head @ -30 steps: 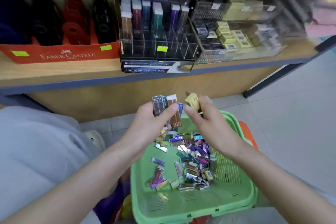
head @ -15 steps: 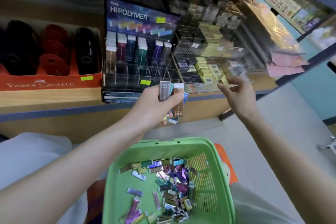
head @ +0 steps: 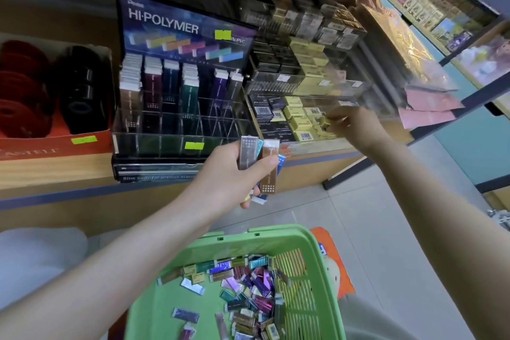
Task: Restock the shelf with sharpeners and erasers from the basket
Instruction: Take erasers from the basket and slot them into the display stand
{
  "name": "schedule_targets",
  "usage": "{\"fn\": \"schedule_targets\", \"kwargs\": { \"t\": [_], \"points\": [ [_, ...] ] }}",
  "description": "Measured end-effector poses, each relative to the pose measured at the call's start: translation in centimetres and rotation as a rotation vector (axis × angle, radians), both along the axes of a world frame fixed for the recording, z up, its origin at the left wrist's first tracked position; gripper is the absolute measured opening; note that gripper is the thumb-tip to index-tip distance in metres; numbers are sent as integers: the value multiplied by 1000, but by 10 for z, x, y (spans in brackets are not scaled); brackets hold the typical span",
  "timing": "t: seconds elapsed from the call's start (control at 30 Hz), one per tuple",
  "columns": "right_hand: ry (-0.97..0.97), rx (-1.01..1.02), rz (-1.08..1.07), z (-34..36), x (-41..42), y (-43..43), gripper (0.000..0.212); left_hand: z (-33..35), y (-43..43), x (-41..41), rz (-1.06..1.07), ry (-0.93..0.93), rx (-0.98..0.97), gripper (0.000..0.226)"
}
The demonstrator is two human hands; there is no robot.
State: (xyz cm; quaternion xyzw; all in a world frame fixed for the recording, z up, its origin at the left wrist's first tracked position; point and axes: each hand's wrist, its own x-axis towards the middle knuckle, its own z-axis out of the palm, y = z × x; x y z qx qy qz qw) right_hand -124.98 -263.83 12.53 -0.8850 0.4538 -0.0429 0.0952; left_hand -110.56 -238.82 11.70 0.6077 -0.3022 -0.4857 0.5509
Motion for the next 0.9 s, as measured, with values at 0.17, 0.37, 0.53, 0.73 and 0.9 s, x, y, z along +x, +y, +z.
{"fn": "schedule_targets", "kwargs": {
  "t": [0.17,0.37,0.53,0.73,0.9],
  "points": [
    [41,31,78,8,4,1,28,-3,-8,-3,-13,8,20,12],
    [212,31,143,25,-5,1,25,-4,-12,-7,-21,-1,21,14],
    [259,31,190,25,-2,3,23,-6,-14,-9,-29,1,35,11],
    [364,111,80,25,4,2,23,-8,-14,-8,-22,10,25,9],
    [464,144,-83,24,10,-5,36,-10,-15,-8,-15,29,24,8]
  ]
}}
